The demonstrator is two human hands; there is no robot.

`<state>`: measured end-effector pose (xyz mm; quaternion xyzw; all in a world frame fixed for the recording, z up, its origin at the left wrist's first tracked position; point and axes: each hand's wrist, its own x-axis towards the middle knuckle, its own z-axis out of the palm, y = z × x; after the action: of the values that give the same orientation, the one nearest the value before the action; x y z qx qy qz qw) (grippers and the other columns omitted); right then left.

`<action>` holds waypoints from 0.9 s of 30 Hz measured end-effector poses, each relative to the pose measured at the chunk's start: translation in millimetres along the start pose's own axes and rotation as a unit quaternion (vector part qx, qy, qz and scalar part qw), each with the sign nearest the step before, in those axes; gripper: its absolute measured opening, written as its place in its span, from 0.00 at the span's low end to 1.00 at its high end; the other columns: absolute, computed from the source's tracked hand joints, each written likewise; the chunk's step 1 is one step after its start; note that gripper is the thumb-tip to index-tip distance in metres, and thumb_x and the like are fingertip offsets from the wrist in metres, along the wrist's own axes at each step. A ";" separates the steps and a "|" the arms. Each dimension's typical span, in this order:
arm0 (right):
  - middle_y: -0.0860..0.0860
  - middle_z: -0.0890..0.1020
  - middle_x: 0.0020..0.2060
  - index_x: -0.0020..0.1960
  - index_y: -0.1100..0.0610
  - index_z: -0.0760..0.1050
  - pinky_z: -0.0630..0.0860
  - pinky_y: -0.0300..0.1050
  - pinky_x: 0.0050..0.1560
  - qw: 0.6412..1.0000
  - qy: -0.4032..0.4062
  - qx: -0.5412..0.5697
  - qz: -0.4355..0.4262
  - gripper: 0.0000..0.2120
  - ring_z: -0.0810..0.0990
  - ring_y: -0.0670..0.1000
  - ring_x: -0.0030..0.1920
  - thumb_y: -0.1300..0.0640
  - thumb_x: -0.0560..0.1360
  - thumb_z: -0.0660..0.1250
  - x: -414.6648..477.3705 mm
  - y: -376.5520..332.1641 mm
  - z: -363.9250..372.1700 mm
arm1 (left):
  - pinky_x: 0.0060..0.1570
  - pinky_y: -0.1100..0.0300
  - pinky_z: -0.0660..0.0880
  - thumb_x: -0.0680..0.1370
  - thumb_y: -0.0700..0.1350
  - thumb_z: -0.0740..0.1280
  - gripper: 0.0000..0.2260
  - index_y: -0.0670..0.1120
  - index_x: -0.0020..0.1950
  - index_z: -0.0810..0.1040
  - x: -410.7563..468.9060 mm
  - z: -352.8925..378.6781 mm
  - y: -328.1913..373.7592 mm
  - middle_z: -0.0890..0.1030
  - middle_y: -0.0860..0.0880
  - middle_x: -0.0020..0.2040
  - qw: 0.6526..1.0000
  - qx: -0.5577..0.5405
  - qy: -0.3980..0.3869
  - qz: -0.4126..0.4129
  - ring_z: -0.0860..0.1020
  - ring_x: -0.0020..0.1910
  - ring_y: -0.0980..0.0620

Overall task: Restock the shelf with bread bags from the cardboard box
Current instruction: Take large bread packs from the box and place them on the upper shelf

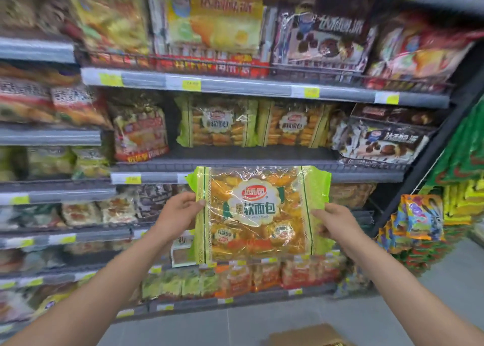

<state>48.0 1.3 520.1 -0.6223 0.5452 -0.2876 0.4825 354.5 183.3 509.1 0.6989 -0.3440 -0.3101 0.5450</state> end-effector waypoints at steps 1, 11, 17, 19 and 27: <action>0.52 0.77 0.36 0.68 0.58 0.70 0.78 0.48 0.38 1.000 -0.001 -0.001 -0.005 0.20 0.77 0.47 0.27 0.57 0.79 0.69 -2.5 -9.8 6.3 | 0.45 0.54 0.74 0.80 0.50 0.70 0.05 0.50 0.48 0.79 -1.5 -10.6 2.7 0.79 0.54 0.40 1.000 0.006 0.004 0.007 0.76 0.41 0.51; 0.49 0.75 0.37 0.77 0.63 0.61 0.78 0.47 0.39 0.997 -0.048 0.029 -0.046 0.30 0.76 0.51 0.34 0.57 0.80 0.68 7.7 -72.6 57.9 | 0.43 0.67 0.75 0.81 0.44 0.68 0.03 0.51 0.54 0.79 0.1 -66.1 35.6 0.82 0.58 0.47 0.999 0.019 0.028 0.016 0.80 0.46 0.61; 0.52 0.78 0.41 0.78 0.62 0.59 0.81 0.51 0.45 0.996 -0.066 0.032 -0.046 0.32 0.77 0.51 0.34 0.57 0.80 0.68 39.8 -86.4 89.2 | 0.60 0.46 0.78 0.81 0.45 0.67 0.14 0.48 0.67 0.79 34.1 -82.4 32.7 0.83 0.50 0.61 0.998 0.029 0.057 0.017 0.81 0.57 0.49; 0.54 0.79 0.42 0.78 0.62 0.59 0.81 0.51 0.45 0.996 -0.068 0.033 -0.045 0.32 0.77 0.51 0.34 0.57 0.80 0.68 55.8 -89.9 98.0 | 0.64 0.39 0.75 0.82 0.43 0.66 0.12 0.48 0.65 0.80 48.9 -84.1 33.6 0.84 0.49 0.59 0.997 0.038 0.068 0.022 0.82 0.52 0.51; 0.52 0.75 0.32 0.77 0.63 0.62 0.81 0.49 0.42 0.995 -0.079 0.038 -0.040 0.30 0.75 0.49 0.30 0.56 0.79 0.68 152.1 -120.2 124.0 | 0.52 0.56 0.78 0.83 0.42 0.65 0.10 0.48 0.61 0.82 143.6 -82.2 41.5 0.85 0.51 0.56 0.994 0.055 0.086 0.038 0.83 0.51 0.53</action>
<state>242.4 -115.7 558.7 -0.6457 0.4686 -0.2773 0.5353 497.0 103.8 558.7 0.7381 -0.3386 -0.2089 0.5449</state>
